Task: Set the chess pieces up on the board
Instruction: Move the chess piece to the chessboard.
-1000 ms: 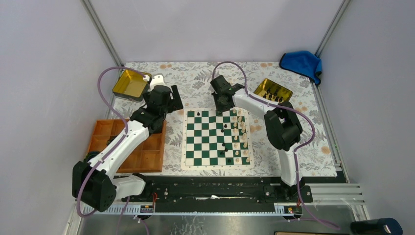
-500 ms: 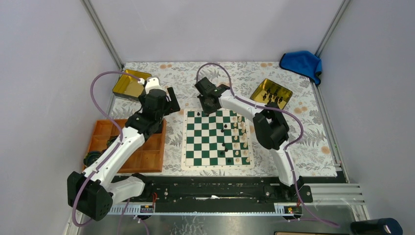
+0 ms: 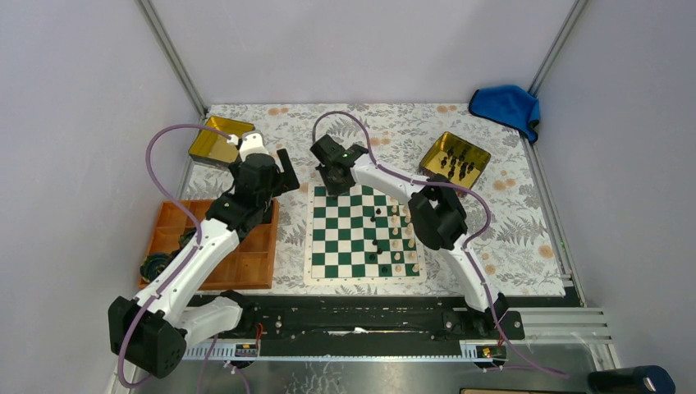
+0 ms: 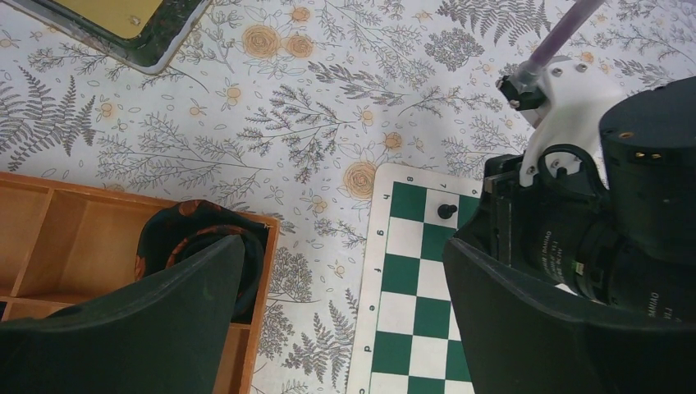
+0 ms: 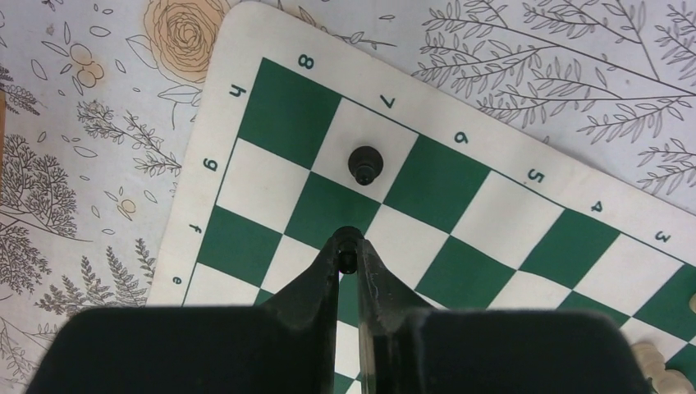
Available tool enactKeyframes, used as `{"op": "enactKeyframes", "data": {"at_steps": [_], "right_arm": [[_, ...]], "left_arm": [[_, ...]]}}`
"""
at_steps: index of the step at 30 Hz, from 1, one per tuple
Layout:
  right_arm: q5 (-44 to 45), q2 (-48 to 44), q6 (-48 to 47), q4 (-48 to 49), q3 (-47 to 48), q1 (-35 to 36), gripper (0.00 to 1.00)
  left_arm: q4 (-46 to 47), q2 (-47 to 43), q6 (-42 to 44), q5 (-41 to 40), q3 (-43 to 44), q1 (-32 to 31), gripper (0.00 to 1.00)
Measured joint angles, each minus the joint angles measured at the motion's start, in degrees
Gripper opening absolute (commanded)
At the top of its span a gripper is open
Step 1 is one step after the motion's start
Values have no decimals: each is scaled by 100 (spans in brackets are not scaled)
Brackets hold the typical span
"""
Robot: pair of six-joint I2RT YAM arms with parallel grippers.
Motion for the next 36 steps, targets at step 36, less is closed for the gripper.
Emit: {"op": "enactKeyframes", "data": {"at_steps": [36], "right_arm": [[-149, 448, -59, -179, 468, 87, 42]], "left_arm": [[-2, -11, 0, -2, -26, 0, 99]]}}
